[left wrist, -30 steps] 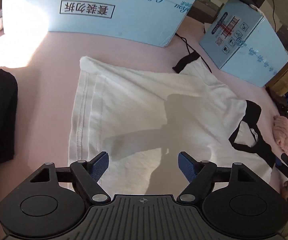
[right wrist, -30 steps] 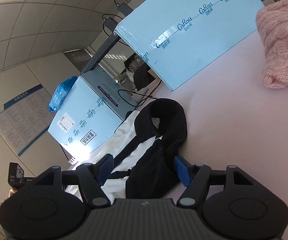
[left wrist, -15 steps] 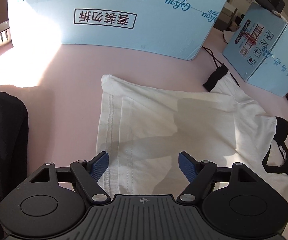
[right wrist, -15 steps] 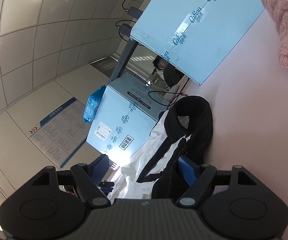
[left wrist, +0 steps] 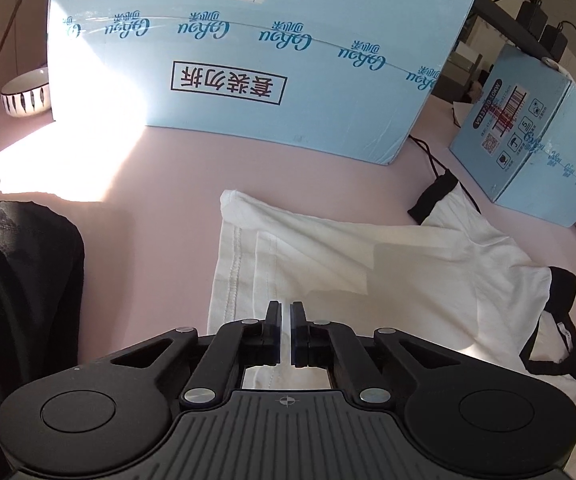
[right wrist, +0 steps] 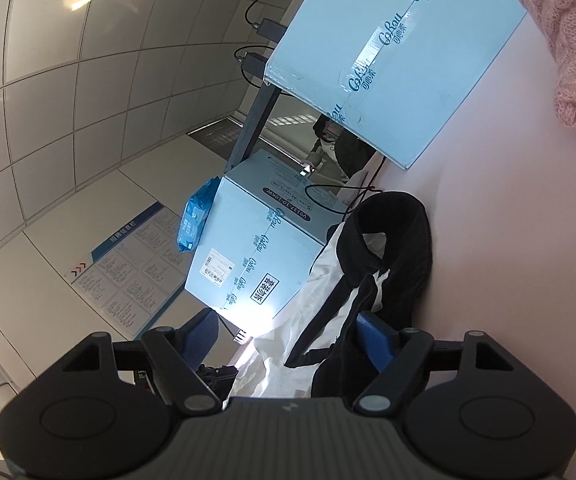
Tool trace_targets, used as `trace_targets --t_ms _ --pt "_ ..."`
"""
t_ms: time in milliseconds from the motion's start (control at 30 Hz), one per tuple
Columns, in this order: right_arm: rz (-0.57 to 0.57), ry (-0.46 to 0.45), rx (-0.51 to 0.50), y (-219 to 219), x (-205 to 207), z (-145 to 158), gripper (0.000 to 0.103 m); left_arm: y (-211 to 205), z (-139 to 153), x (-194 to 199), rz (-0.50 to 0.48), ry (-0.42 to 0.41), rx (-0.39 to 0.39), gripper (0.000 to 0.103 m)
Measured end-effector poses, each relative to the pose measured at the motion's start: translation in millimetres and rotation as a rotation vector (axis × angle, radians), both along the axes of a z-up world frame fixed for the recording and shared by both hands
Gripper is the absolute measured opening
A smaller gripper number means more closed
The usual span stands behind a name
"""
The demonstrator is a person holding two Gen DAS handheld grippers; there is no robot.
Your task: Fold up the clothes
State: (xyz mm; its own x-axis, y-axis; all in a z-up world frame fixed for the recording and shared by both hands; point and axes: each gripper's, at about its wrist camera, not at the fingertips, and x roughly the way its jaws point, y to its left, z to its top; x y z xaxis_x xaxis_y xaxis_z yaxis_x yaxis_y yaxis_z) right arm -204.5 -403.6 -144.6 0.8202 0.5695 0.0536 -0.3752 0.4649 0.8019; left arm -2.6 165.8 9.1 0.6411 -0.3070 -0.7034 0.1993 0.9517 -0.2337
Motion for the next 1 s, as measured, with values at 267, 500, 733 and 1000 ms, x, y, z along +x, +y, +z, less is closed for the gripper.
trace_targets --t_ms 267,500,733,1000 --pt "-0.007 0.001 -0.002 0.9 0.3 -0.3 0.077 10.8 -12.9 -6.1 -0.028 0.059 -0.092 0.0" --pt "-0.009 -0.005 0.017 -0.6 -0.7 -3.0 0.077 17.2 -19.3 9.8 -0.038 0.128 -0.106 0.011" --pt "-0.005 -0.007 0.026 -0.6 0.3 -4.1 0.078 22.2 -21.3 12.0 -0.083 0.166 -0.219 0.028" --pt "0.001 -0.013 0.048 -2.4 0.2 -5.7 0.078 30.1 -17.8 14.2 -0.04 0.164 -0.197 0.043"
